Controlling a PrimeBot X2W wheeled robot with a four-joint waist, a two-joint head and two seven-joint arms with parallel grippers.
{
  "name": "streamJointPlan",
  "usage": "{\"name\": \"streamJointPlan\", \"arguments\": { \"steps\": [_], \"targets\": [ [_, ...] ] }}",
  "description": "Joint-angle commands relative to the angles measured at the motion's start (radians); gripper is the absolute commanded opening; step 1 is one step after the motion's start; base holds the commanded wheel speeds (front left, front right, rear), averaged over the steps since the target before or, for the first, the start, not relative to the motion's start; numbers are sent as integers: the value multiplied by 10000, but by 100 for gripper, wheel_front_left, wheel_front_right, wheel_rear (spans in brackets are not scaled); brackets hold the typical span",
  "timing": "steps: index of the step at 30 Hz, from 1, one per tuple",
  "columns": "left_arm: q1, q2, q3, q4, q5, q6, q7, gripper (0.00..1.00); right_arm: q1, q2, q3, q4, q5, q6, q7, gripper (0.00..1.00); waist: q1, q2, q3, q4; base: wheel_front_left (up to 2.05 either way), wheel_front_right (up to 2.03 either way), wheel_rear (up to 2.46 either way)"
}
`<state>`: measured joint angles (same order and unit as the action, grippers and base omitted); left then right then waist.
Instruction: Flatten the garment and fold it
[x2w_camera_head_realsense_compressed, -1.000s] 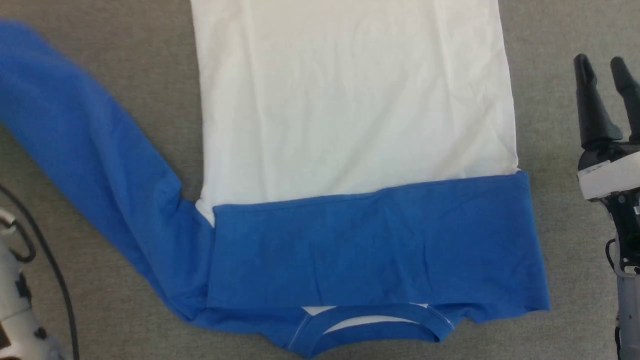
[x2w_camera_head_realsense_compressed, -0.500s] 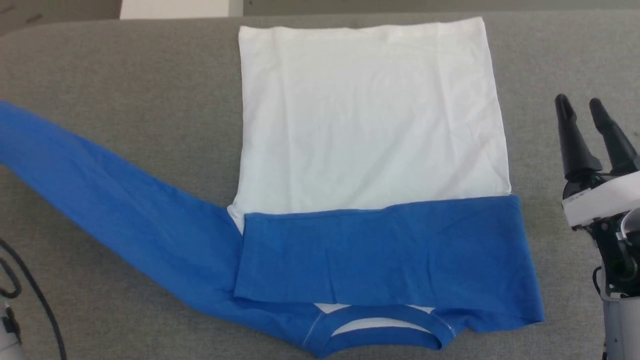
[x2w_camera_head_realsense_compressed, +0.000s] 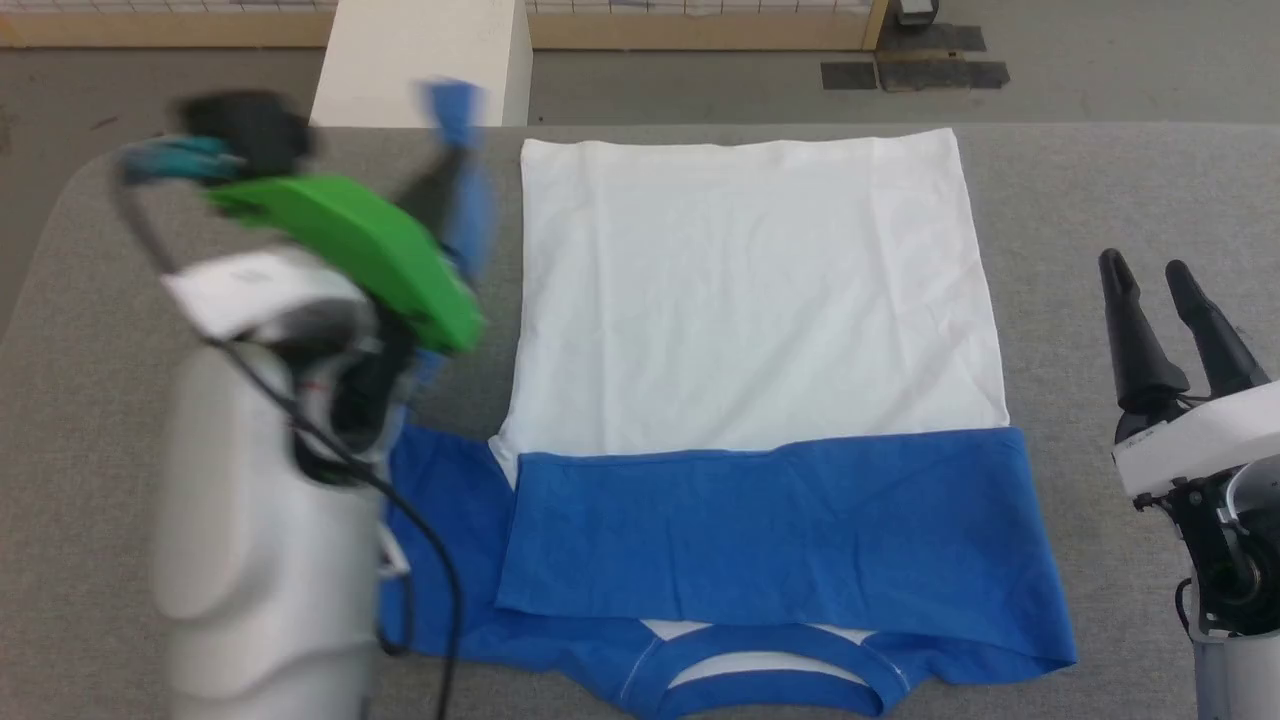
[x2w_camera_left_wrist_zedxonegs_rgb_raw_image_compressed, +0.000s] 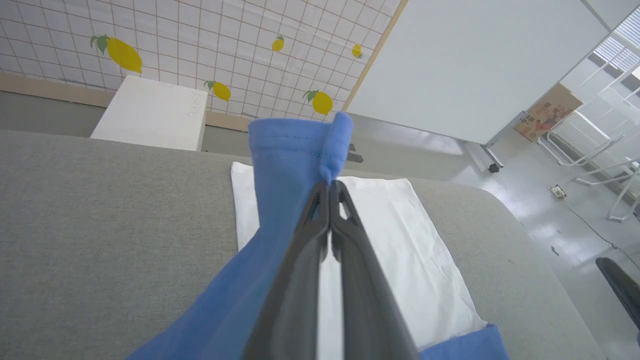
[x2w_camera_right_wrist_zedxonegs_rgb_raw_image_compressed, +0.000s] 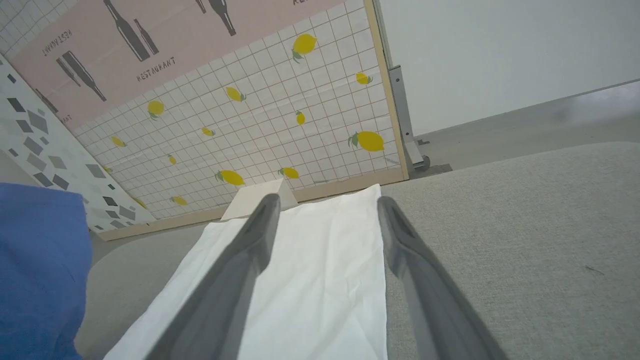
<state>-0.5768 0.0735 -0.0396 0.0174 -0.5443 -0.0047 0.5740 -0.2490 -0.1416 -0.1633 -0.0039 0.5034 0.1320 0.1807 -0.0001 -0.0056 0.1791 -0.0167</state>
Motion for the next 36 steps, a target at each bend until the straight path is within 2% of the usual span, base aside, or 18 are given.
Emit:
{"name": "streamJointPlan", "arguments": {
  "steps": [1,5,10,16,22,28,36],
  "targets": [
    [265,-89,-372,-53,-100,-86,-32,0,90,59,-2,-79,-58,-13,32,100,1,56,-69,-8,0,0,0],
    [699,-220,-2287,303,-634,-134,-123,0,88,149,31,-136,-56,-13,82,100,1,56,-78,-180,0,0,0],
    [874,-229,-4803,1058,-1711,239,-803,0,61,257,-25,-103,0,-13,27,100,1,56,81,-492,0,0,0],
    [311,-231,-7141,1886,-2645,606,-1697,0,16,288,-124,-36,77,-13,-57,100,1,56,454,-934,0,0,0],
    [-470,-232,-8803,2559,-3406,815,-2410,0,-6,290,-134,126,191,-13,-208,100,1,56,837,-1310,0,0,0],
    [-945,-232,-10292,3480,-3998,908,-2349,0,-149,229,-83,253,314,-13,-387,100,1,56,1131,-1504,0,0,0],
    [-1193,-232,-11323,3946,-4876,848,-2341,0,-243,180,-63,440,341,-13,-522,100,1,56,1202,-1471,0,0,0]
  ]
}}
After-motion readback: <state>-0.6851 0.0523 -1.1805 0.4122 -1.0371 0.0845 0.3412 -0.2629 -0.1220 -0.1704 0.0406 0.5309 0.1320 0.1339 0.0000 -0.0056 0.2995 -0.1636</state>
